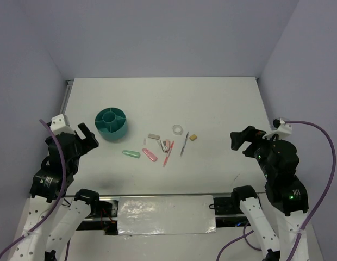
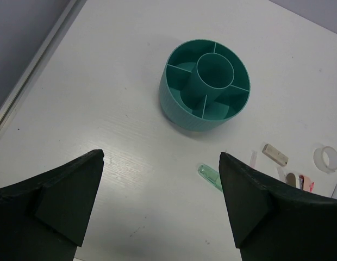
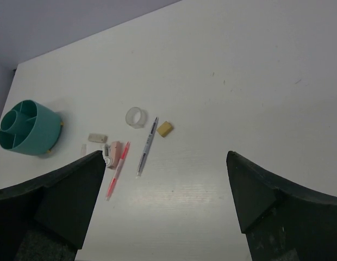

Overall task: Sort the stationery into containers
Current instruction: Pick up the pen from the center of the board.

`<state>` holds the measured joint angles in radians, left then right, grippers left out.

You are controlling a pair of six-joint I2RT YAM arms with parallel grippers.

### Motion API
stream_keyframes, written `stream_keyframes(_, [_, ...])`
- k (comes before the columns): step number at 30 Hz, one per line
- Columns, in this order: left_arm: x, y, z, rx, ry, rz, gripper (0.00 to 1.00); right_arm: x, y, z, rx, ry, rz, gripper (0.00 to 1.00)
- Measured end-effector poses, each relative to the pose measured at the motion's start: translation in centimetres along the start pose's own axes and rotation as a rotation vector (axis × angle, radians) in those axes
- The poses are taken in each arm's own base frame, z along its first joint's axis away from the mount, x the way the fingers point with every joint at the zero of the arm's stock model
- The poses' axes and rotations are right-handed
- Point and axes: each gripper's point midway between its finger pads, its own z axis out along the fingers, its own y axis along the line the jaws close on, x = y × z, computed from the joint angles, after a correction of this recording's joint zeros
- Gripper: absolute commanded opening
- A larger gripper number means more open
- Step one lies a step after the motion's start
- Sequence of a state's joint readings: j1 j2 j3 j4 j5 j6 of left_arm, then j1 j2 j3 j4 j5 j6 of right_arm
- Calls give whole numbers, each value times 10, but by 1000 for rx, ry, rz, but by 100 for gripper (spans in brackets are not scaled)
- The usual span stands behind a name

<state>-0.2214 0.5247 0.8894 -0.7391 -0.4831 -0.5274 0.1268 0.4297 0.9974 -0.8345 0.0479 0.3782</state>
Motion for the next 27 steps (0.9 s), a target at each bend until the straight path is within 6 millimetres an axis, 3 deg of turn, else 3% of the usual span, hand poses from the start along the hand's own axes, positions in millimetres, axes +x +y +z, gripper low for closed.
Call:
stream_keyframes(8, [1, -5, 2, 21, 13, 5, 99, -2, 10, 1, -36, 10, 50, 100])
stream_keyframes(11, [5, -7, 7, 15, 35, 15, 99, 2, 13, 15, -33, 48, 88, 100])
stream_keyframes(14, [8, -8, 10, 13, 52, 23, 99, 20, 22, 35, -38, 131, 114, 100])
stream_keyframes(17, [9, -9, 11, 12, 58, 26, 99, 56, 52, 52, -71, 266, 70, 100])
stream_keyframes(20, [9, -9, 11, 11, 59, 26, 99, 106, 102, 61, -114, 419, -43, 100])
stream_keyframes(23, [9, -9, 11, 11, 59, 26, 99, 157, 136, 80, -70, 496, -117, 100])
stream_keyframes(27, [9, -9, 11, 11, 59, 27, 99, 223, 145, 98, 73, 556, -214, 100])
